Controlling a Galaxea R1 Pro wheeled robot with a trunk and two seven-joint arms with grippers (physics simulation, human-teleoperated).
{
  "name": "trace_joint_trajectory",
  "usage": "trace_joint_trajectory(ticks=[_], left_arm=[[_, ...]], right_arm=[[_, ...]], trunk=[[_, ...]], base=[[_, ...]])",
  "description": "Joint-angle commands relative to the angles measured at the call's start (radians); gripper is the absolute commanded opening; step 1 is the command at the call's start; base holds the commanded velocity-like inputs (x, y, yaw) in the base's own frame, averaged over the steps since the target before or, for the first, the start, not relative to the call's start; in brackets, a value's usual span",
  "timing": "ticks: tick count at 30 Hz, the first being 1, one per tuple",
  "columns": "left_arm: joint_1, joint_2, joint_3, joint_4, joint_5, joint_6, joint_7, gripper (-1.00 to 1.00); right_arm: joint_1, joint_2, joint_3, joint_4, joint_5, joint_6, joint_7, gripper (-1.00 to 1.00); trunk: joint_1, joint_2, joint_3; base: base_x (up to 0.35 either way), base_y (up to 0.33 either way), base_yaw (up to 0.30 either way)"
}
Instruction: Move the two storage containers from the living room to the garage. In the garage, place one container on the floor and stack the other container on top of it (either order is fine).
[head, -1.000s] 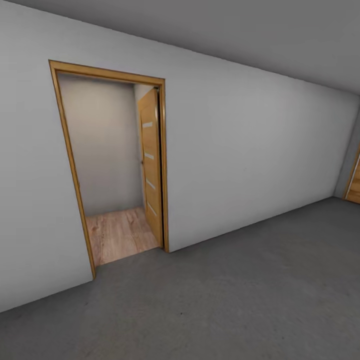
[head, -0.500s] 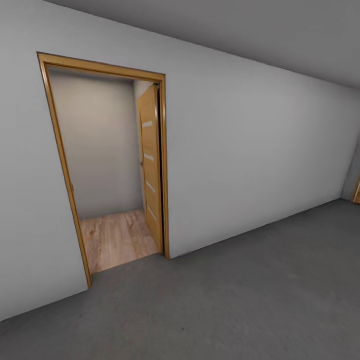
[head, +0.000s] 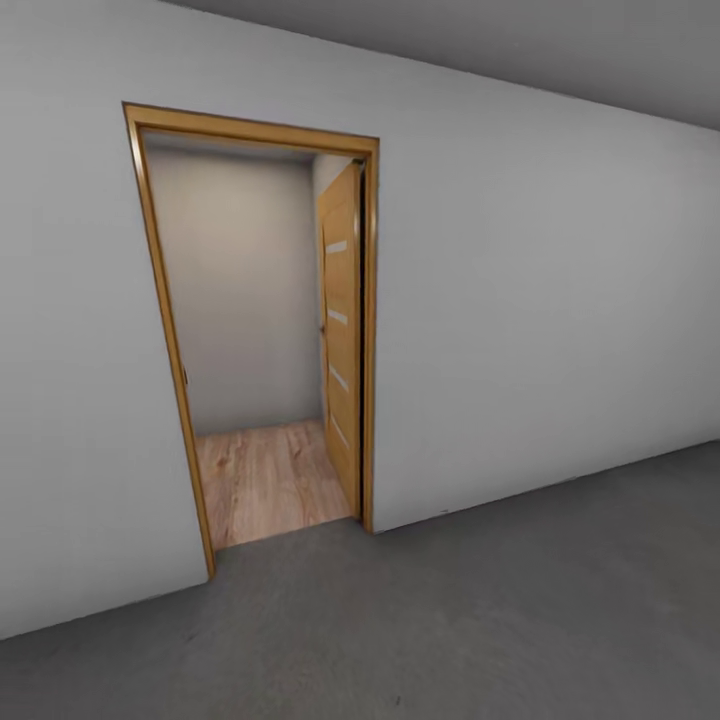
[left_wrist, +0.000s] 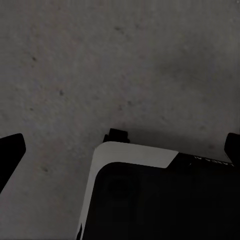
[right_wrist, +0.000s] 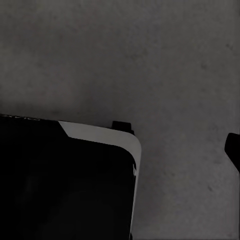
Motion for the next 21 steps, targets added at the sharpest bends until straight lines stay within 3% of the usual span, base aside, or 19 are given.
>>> trace_joint_trajectory(ticks=[1,12,21], left_arm=[[-0.001,0.000,0.004,0.000,0.004,-0.001,0.001,1.00],[-0.001,-0.001,0.004,0.000,0.004,0.000,0.001,1.00],[-0.001,-0.001,0.004,0.000,0.004,0.001,0.001,1.00]], right_arm=[[-0.002,0.000,0.006,0.003,0.002,-0.006,0.001,1.00],[-0.002,0.000,0.005,0.003,0.002,-0.006,0.001,1.00],[-0.002,-0.003,0.005,0.003,-0.001,-0.006,0.003,1.00]], trunk=[[0.001,-0.001,-0.002],[0.001,-0.001,-0.002],[0.001,-0.001,-0.002]], base=[[0.322,0.000,0.269],[0.322,0.000,0.264],[0.322,0.000,0.040]])
